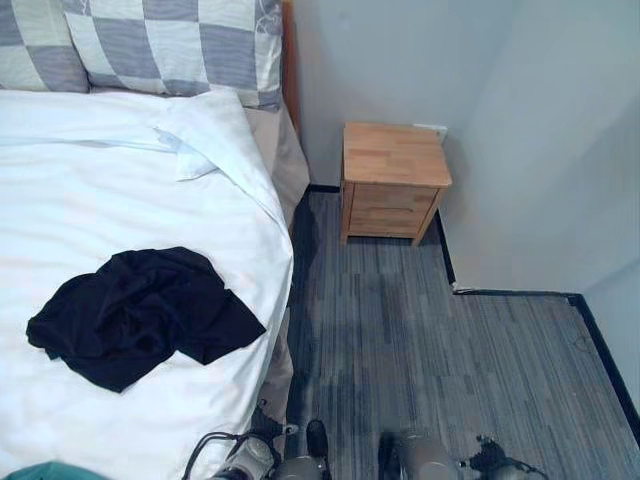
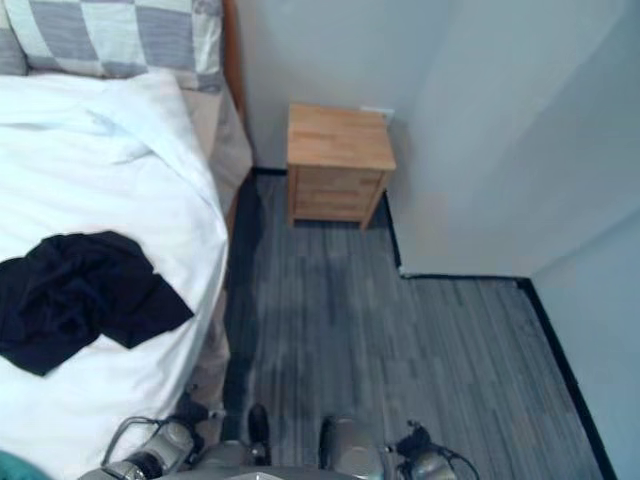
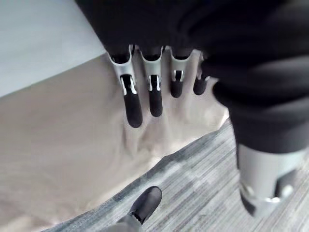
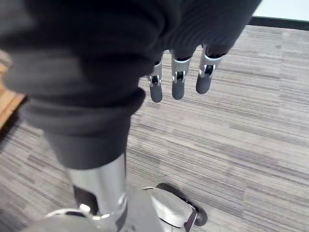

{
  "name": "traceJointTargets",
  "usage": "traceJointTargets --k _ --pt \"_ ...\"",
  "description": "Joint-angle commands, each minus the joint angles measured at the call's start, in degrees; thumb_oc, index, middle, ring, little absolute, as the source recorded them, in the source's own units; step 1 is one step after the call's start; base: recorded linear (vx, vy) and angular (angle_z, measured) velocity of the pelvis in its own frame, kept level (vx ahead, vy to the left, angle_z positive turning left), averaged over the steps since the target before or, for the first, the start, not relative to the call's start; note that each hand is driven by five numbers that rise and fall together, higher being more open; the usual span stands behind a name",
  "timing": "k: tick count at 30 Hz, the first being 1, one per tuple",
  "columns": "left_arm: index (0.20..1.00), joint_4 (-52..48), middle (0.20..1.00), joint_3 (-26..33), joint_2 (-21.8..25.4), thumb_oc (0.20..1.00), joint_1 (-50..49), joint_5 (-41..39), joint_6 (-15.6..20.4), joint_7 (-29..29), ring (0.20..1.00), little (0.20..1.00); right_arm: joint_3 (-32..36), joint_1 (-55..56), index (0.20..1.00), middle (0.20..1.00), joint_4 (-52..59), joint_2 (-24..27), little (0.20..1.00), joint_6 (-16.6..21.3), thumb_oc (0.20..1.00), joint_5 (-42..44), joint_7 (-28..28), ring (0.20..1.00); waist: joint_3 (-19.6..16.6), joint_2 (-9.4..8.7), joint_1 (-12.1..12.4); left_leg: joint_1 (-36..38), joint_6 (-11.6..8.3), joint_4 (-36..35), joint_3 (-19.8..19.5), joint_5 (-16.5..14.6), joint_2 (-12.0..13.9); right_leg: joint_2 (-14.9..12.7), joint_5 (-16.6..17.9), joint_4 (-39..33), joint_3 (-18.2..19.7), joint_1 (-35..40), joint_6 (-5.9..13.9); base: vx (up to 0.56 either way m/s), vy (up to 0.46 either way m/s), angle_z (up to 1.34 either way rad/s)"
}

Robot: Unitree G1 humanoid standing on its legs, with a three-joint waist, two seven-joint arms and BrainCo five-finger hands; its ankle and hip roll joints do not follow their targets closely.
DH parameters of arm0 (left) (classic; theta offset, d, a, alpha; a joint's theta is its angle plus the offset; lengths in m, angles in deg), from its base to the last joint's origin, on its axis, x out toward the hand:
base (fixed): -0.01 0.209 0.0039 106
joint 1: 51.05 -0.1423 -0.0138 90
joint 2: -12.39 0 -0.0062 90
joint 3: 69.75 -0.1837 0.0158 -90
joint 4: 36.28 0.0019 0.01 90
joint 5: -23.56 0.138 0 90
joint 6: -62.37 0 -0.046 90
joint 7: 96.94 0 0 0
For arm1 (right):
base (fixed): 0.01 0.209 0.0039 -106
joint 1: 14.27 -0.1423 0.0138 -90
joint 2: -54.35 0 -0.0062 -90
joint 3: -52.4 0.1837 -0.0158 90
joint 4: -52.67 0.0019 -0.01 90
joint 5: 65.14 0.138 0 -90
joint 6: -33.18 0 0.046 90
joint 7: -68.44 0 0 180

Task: Tidy up the quilt and then pick up the clothes from the bed and put them into the laundry hamper.

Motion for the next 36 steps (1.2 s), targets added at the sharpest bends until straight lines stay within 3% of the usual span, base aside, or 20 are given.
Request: traceJointTargets --k 1,2,4,5,6,7,9,13,14,15,17,18,20,21,23,24,25,27,31,36 --pt "1.000 1.50 1.000 1.57 3.55 1.000 1.92 5.19 -0.61 1.61 1.000 1.000 1.08 -2.67 1.000 1.000 -0.13 2.61 1.000 0.44 1.000 1.94 1.15 1.000 1.47 0.38 -1.67 8.45 -6.15 1.77 1.51 -9.60 4.04 1.27 8.92 -17.19 -2.29 2.29 3.47 0.65 -0.272 0.10" --pt "1.000 2.66 1.000 1.51 3.28 1.000 1.26 6.95 -0.45 1.17 1.000 1.000 0.68 -2.11 1.000 1.000 -1.85 2.81 1.000 0.06 1.000 0.84 0.54 1.000 0.58 0.65 -1.76 10.75 -7.47 5.85 1.70 -12.04 4.58 0.43 10.11 -20.15 -5.17 3.90 3.19 0.68 -0.303 0.06" --pt "1.000 2.19 1.000 1.67 2.80 1.000 0.46 6.75 -0.38 1.04 1.000 1.000 0.54 -1.49 1.000 1.000 -3.26 3.01 1.000 -0.07 1.000 0.45 0.07 1.000 0.73 1.52 -1.66 7.60 -9.29 21.05 1.16 -6.88 7.06 1.97 10.29 -20.78 -4.48 7.24 0.88 0.48 -0.265 0.00" --pt "1.000 2.18 1.000 1.67 2.82 1.000 0.47 6.75 -0.39 1.04 1.000 1.000 0.54 -1.51 1.000 1.000 -3.27 2.99 1.000 -0.07 1.000 0.45 0.07 1.000 0.60 1.40 -1.72 7.34 -9.28 21.12 1.09 -6.79 6.96 1.86 10.39 -20.84 -4.51 7.07 0.87 0.29 -0.307 -0.10" --pt "1.000 0.89 1.000 1.92 2.55 1.000 0.95 4.24 -0.12 1.41 1.000 1.000 0.54 -1.48 1.000 1.000 -3.58 3.82 1.000 -0.43 1.000 0.48 0.19 1.000 3.00 0.05 0.13 -2.80 -9.51 40.88 -3.76 -0.53 7.05 1.83 10.40 -21.77 -4.45 10.80 -1.67 0.24 -0.277 0.04" --pt "1.000 0.44 1.000 1.78 2.51 1.000 1.36 3.30 -0.08 1.94 1.000 1.000 0.38 -2.01 1.000 1.000 -3.83 4.31 1.000 -0.59 1.000 0.31 0.47 1.000 3.87 -1.06 0.76 -7.41 -8.73 46.21 -5.50 -1.30 6.20 1.23 10.12 -22.59 -4.10 12.36 -2.22 0.24 -0.275 0.28" --pt "1.000 0.04 1.000 1.51 2.16 1.000 1.67 2.50 0.23 2.27 1.000 1.000 -0.04 -2.76 1.000 1.000 -4.12 4.43 1.000 -0.75 1.000 0.19 0.49 1.000 4.23 -1.55 1.57 -10.08 -8.05 46.10 -5.76 -3.17 5.71 1.02 9.44 -23.62 -3.59 14.18 -2.11 0.33 -0.039 -0.11" --pt "1.000 -1.20 1.000 2.08 0.69 1.000 0.87 0.27 1.44 2.69 1.000 1.000 -1.31 -3.65 1.000 1.000 -4.58 4.71 1.000 -0.42 1.000 -0.56 0.31 1.000 2.50 -0.37 4.23 -11.61 -6.35 23.69 -1.85 -6.12 3.63 0.55 6.02 -24.59 -1.11 18.31 -0.70 0.46 0.081 -0.97" --pt "1.000 -1.09 1.000 2.00 0.31 1.000 0.26 1.33 1.26 1.83 1.000 1.000 -1.02 -3.39 1.000 1.000 -4.29 5.06 1.000 -0.03 1.000 -0.97 0.52 1.000 1.39 0.99 4.36 -11.31 -6.74 12.53 7.47 -2.47 4.28 1.44 3.39 -24.31 -3.10 20.99 -0.53 0.51 0.085 -1.08" --pt "1.000 -1.10 1.000 2.00 0.30 1.000 0.27 1.33 1.26 1.83 1.000 1.000 -1.02 -3.40 1.000 1.000 -4.29 5.07 1.000 -0.02 1.000 -0.97 0.52 1.000 1.30 0.99 4.43 -11.29 -6.74 12.22 7.55 -2.23 4.26 1.44 3.47 -24.31 -3.02 20.84 -0.55 0.42 0.063 -0.38" --pt "1.000 -1.50 1.000 1.80 0.33 1.000 0.32 2.29 0.53 1.59 1.000 1.000 -0.93 -3.48 1.000 1.000 -4.03 5.17 1.000 -0.24 1.000 -1.13 0.81 1.000 0.87 1.45 3.45 -9.55 -6.83 10.26 18.81 -1.99 6.82 2.05 0.71 -21.82 -5.75 21.97 -0.61 0.42 0.115 0.38" --pt "1.000 -1.26 1.000 2.27 0.04 1.000 -0.71 2.20 0.05 1.37 1.000 1.000 -1.67 -3.17 1.000 1.000 -3.76 4.51 1.000 -0.54 1.000 -2.37 0.44 1.000 0.08 0.98 4.10 -6.36 -4.22 8.44 19.00 -4.05 4.66 1.63 -1.32 -14.19 -7.94 22.36 0.29 0.64 0.179 0.58" --pt "1.000 -0.94 1.000 2.63 -0.10 1.000 -0.73 1.90 -0.01 1.38 1.000 1.000 -1.32 -2.54 1.000 1.000 -3.98 4.24 1.000 -0.39 1.000 -3.02 0.58 1.000 -0.07 0.50 4.39 -5.20 -2.92 7.23 17.51 -4.88 3.19 0.24 -0.22 -6.83 -10.39 21.13 2.44 0.41 0.145 0.88" --pt "1.000 -0.71 1.000 3.73 -0.18 1.000 -1.04 0.55 -0.27 2.06 1.000 1.000 -0.59 -2.01 1.000 1.000 -3.55 3.41 1.000 -0.81 1.000 -3.21 0.37 1.000 1.02 -0.01 4.05 -2.43 -0.94 5.63 15.58 -5.95 1.25 -3.89 6.09 5.46 -11.33 16.57 6.91 0.30 0.123 0.82" --pt "1.000 -0.58 1.000 4.20 0.05 1.000 -0.68 -0.52 -0.46 2.17 1.000 1.000 -0.23 -2.59 1.000 1.000 -2.98 3.31 1.000 -0.68 1.000 -2.72 0.48 1.000 1.93 0.38 3.92 -1.87 -0.48 4.09 14.71 -4.52 2.12 -4.37 9.82 12.27 -10.42 11.75 6.35 0.18 0.007 1.04" --pt "1.000 -0.61 1.000 4.58 0.85 1.000 -0.40 -1.31 -0.53 2.69 1.000 1.000 -0.54 -2.70 1.000 1.000 -2.60 3.13 1.000 -0.70 1.000 -2.63 0.72 1.000 3.24 0.98 3.77 -0.30 -0.64 2.28 9.96 -4.19 2.81 -4.15 8.13 14.83 -7.72 6.51 4.60 0.04 -0.082 1.54" --pt "1.000 -0.62 1.000 4.59 0.86 1.000 -0.40 -1.32 -0.53 2.69 1.000 1.000 -0.55 -2.71 1.000 1.000 -2.61 3.12 1.000 -0.69 1.000 -2.63 0.73 1.000 3.26 0.93 3.65 -0.30 -0.63 2.27 9.85 -4.18 2.75 -4.24 8.05 14.91 -7.82 6.54 4.61 0.24 -0.211 2.34" --pt "1.000 0.59 1.000 4.36 1.99 1.000 -0.59 -1.04 -0.31 2.54 1.000 1.000 -1.62 -2.22 1.000 1.000 -3.21 3.36 1.000 -0.56 1.000 -3.14 0.65 1.000 3.78 0.21 3.31 0.60 -1.56 2.16 2.99 -4.57 2.69 -0.62 4.02 4.78 -1.17 4.96 2.49 0.27 -0.314 2.40" --pt "1.000 3.10 1.000 4.51 5.01 1.000 0.36 0.97 -1.34 2.15 1.000 1.000 -1.07 -0.63 1.000 1.000 -3.71 3.37 1.000 -0.81 1.000 -1.74 0.62 1.000 3.06 -2.73 1.34 0.26 -2.28 3.18 -7.44 -6.72 0.59 5.08 5.18 -14.91 19.53 7.31 2.30 0.24 -0.315 2.39" --pt "1.000 3.17 1.000 7.64 5.17 1.000 -2.80 -2.47 0.16 2.25 1.000 1.000 -1.89 -1.51 1.000 1.000 -3.56 3.80 1.000 -0.76 1.000 -2.56 0.30 1.000 2.27 -2.26 3.07 -0.73 -3.68 6.51 -13.11 -7.88 0.49 3.43 7.48 -18.33 12.89 10.56 1.13 0.19 -0.301 1.75"
